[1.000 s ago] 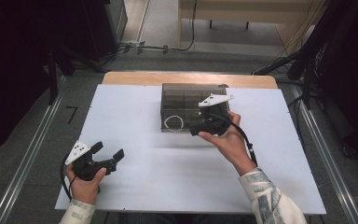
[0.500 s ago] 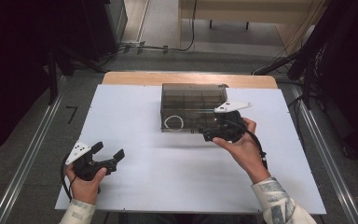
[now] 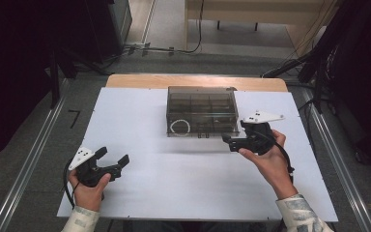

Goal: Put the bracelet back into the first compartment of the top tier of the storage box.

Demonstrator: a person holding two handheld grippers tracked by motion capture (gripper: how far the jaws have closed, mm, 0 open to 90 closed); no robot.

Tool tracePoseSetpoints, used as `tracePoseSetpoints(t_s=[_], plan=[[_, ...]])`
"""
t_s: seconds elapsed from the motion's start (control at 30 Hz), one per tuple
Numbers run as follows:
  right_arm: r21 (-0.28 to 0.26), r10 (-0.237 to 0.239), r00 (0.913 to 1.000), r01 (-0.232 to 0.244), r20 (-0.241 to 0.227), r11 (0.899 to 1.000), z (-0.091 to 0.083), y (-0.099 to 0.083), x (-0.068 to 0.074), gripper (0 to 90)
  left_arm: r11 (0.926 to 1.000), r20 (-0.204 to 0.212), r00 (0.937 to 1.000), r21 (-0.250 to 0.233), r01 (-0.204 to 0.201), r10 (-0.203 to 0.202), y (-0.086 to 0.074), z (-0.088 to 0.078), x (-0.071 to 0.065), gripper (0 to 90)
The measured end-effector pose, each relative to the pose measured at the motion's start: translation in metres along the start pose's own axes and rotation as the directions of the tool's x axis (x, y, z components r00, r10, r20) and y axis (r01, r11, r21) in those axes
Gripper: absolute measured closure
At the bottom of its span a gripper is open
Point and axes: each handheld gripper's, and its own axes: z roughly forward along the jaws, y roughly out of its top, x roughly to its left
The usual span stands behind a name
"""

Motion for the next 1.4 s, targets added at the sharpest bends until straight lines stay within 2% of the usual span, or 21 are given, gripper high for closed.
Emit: tracePoseSetpoints(t_s=[0.3,0.5,1.1,1.4], plan=[[0.003,0.02,0.999,-0.02,0.041,1.0,-0.006,-0.017,-0.011,15.5,1.0,-0.001,1.0,-0.001,0.001,-0.001,0.0,0.0,0.0,1.5],[-0.005,0.054,0.9958,-0.054,0.074,0.999,-0.014,-0.033,-0.023,15.5,1.0,-0.001,1.0,0.0,0.001,-0.001,0.0,0.0,0.0,1.5],[0.01,0.156,0.9734,-0.16,0.168,0.987,-0.033,-0.088,-0.059,15.6,1.0,-0.008,1.0,0.003,-0.001,0.001,-0.001,0.0,0.0,1.5],[0.003,0.17,0.9634,-0.175,0.207,0.985,-0.041,-0.102,-0.068,15.6,1.0,-0.007,1.0,0.003,-0.001,0.001,-0.001,0.0,0.0,1.5]])
